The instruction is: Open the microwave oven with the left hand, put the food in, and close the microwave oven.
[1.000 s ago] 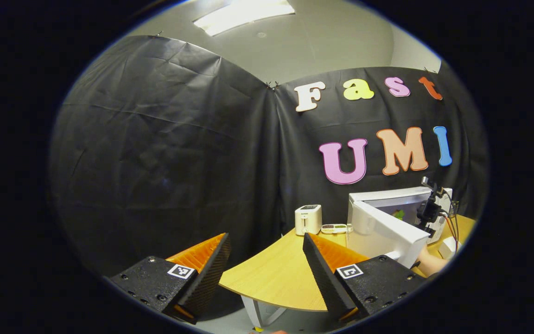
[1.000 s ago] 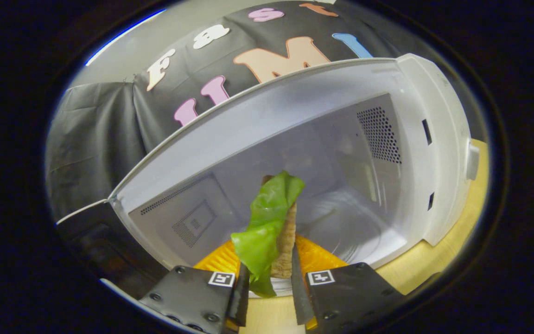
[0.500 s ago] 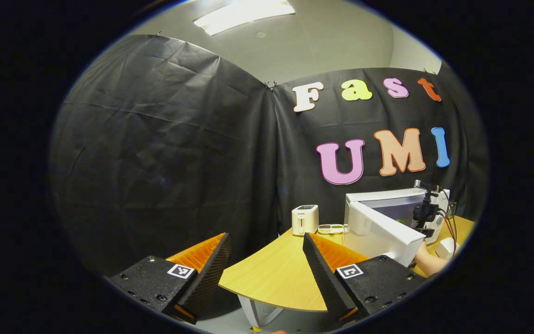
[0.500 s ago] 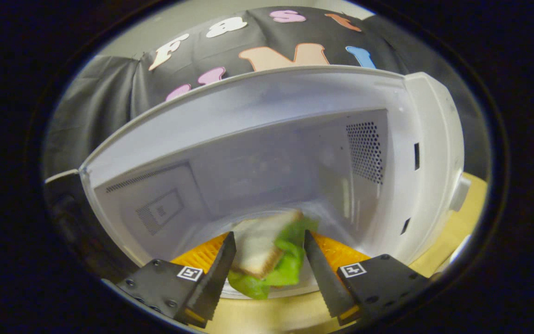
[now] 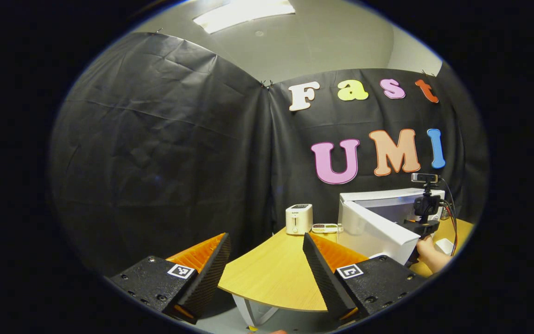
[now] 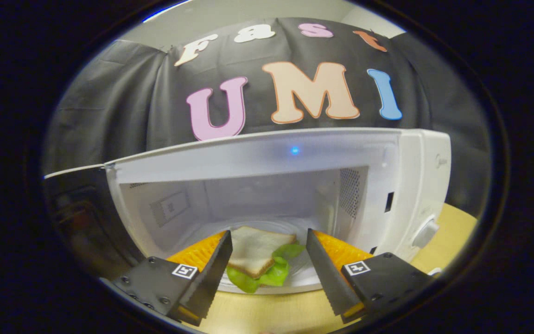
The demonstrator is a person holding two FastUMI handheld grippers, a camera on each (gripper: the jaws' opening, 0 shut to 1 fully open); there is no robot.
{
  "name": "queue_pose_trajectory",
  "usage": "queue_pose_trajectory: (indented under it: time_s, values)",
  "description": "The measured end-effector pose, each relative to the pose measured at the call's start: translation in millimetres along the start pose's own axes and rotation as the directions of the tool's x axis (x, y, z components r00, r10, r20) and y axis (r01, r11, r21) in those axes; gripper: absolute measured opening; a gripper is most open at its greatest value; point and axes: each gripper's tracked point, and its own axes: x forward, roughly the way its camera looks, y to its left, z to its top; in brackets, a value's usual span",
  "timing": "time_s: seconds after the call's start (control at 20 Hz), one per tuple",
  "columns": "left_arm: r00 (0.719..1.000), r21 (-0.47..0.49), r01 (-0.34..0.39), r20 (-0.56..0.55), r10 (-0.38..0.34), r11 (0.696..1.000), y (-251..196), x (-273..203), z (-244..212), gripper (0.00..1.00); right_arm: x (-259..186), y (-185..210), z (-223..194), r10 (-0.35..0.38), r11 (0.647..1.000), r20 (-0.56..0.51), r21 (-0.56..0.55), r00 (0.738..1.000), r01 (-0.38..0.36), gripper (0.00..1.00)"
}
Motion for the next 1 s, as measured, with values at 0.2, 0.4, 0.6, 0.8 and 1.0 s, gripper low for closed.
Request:
queue_pose_trajectory:
  time_s: [0.2,0.4,0.6,0.8,1.0]
  values:
    - [0.999,-0.018,0.043,-0.019,-0.043,0.999,-12,1,-5,0.96,-46,1,8,0.103,0.994,-0.010,-0.030,0.995,-0.104,0.93]
    - [0.995,-0.022,0.091,-0.033,-0.092,0.996,-23,2,-12,0.92,-100,-17,17,0.168,0.986,-0.027,0.006,0.985,-0.167,0.92]
    - [0.988,0.006,0.119,-0.100,-0.118,0.993,-27,3,-31,0.59,-147,-56,36,0.192,0.981,-0.008,-0.021,0.981,-0.192,0.92]
    - [0.977,-0.002,0.144,-0.160,-0.142,0.990,-30,5,-47,0.16,-184,-104,50,0.164,0.986,0.007,-0.043,0.986,-0.163,0.92]
    - [0.975,-0.026,0.143,-0.167,-0.146,0.989,-29,9,-51,0.01,-222,-146,66,0.134,0.990,0.035,-0.043,0.990,-0.133,0.92]
